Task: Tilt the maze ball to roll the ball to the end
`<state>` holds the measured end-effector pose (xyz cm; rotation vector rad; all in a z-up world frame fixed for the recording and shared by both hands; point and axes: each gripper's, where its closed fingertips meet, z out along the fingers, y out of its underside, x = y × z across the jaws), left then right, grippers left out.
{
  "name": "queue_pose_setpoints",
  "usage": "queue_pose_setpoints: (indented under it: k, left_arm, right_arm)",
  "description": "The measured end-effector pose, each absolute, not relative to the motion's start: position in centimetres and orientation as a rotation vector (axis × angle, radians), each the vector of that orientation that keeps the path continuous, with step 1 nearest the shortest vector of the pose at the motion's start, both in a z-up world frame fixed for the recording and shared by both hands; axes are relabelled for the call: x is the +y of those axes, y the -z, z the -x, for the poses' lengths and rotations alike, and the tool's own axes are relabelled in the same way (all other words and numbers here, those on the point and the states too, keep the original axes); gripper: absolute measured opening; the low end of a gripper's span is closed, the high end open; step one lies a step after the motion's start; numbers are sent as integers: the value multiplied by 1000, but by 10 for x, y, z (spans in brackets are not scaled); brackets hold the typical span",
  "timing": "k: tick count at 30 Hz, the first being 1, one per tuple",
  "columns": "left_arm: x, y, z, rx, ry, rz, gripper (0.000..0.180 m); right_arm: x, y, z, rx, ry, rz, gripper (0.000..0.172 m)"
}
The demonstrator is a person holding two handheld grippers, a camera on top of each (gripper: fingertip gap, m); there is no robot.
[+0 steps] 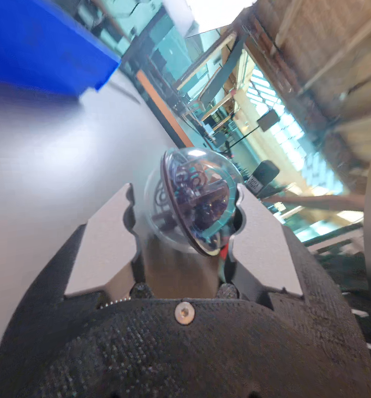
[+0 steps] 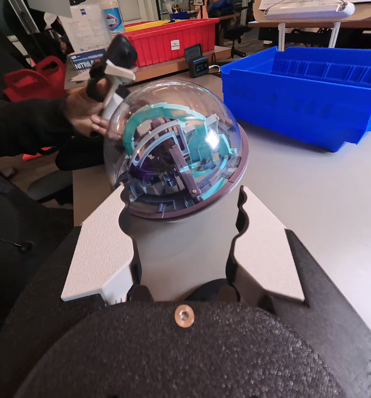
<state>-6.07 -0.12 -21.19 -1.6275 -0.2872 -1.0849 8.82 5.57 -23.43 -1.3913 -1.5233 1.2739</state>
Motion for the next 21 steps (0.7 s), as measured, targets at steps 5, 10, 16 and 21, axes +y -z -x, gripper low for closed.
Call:
queue_pose_setpoints:
  k: [5, 10, 16, 21]
  left_arm:
    - [15, 189, 32, 412, 570, 1671, 132]
    - [29, 203, -3, 780, 519, 1693, 144]
    - [32, 218, -21, 854, 573, 1693, 137]
    - [35, 218, -18, 824, 560, 1727, 135]
  right_arm:
    - [54, 236, -85, -1551, -1307, 1384, 95]
    - [56, 236, -82, -1572, -1341, 1372, 93]
    - [61, 236, -79, -1558, -1343, 1371, 89]
    - [61, 233, -85, -1535, -1283, 1336, 93]
